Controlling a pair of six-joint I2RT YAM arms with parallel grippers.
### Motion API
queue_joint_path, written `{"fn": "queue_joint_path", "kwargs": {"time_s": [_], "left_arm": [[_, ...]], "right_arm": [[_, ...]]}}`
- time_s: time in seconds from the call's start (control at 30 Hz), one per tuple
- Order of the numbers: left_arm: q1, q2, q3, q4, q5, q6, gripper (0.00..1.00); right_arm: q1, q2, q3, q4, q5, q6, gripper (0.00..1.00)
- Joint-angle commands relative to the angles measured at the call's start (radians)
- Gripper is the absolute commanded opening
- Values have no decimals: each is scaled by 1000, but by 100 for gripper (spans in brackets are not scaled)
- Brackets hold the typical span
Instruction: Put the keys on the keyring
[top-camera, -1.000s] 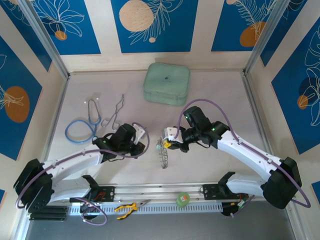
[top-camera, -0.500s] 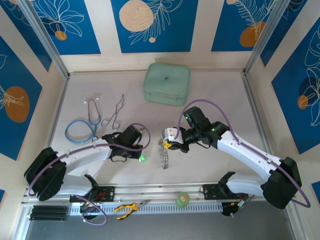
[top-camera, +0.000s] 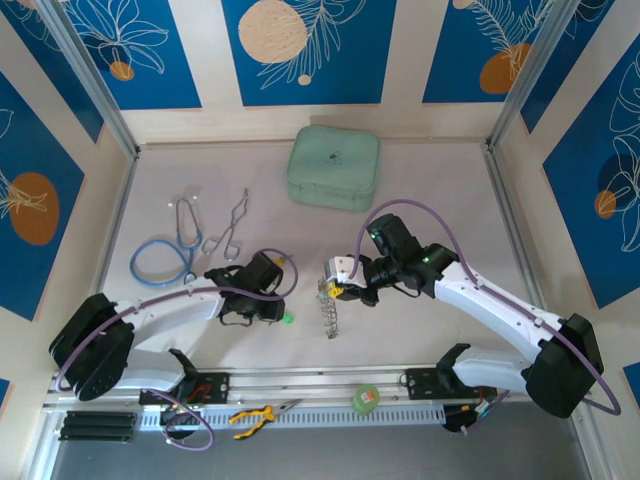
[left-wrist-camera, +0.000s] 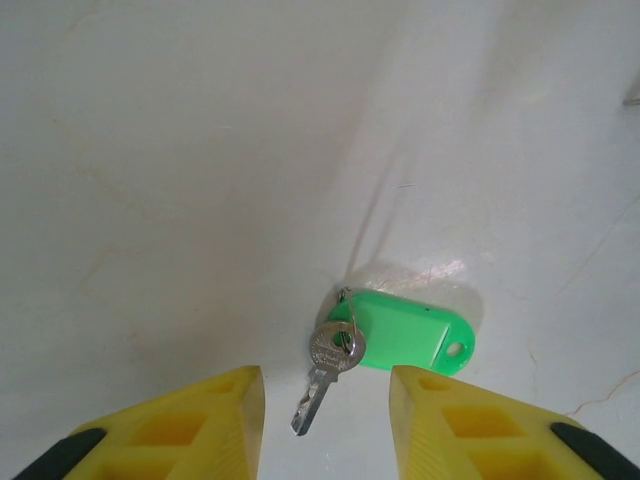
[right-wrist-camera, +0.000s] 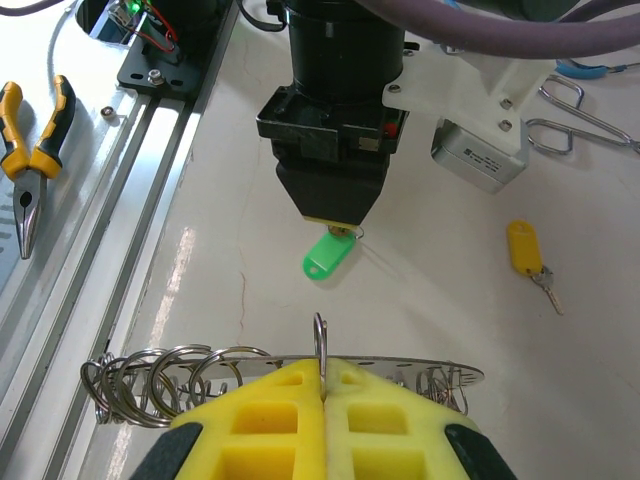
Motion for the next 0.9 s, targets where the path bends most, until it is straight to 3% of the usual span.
{"fn": "queue_joint_path", "kwargs": {"time_s": [0.0,0.13,0.87], "left_arm": [[-6,22,51,-52,11,33,37],[-6,62,80,-60,29,67,37],[-6,146,84,2,30,76,11]], "right_arm": [[6,-20,-6,-9,-40,-19,0],[6,-21,-7,-12,-40,-19,0],[9,-26,-5,-23,-39,-23,0]]}}
